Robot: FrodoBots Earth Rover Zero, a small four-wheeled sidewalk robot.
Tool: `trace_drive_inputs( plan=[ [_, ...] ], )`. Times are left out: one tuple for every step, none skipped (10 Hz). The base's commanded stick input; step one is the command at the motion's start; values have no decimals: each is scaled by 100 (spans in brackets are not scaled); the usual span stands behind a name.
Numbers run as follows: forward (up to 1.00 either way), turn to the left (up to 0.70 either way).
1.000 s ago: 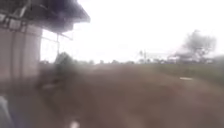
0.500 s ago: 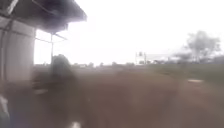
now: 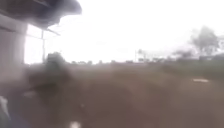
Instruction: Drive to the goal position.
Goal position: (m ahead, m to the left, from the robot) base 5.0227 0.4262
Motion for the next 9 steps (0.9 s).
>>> trace_drive_inputs(
  plan=[
    [70, 0],
    [70, 0],
    [70, 0],
    [70, 0],
    [70, 0],
    [70, 0],
    [70, 0],
    [70, 0],
    [70, 0]
  ],
)
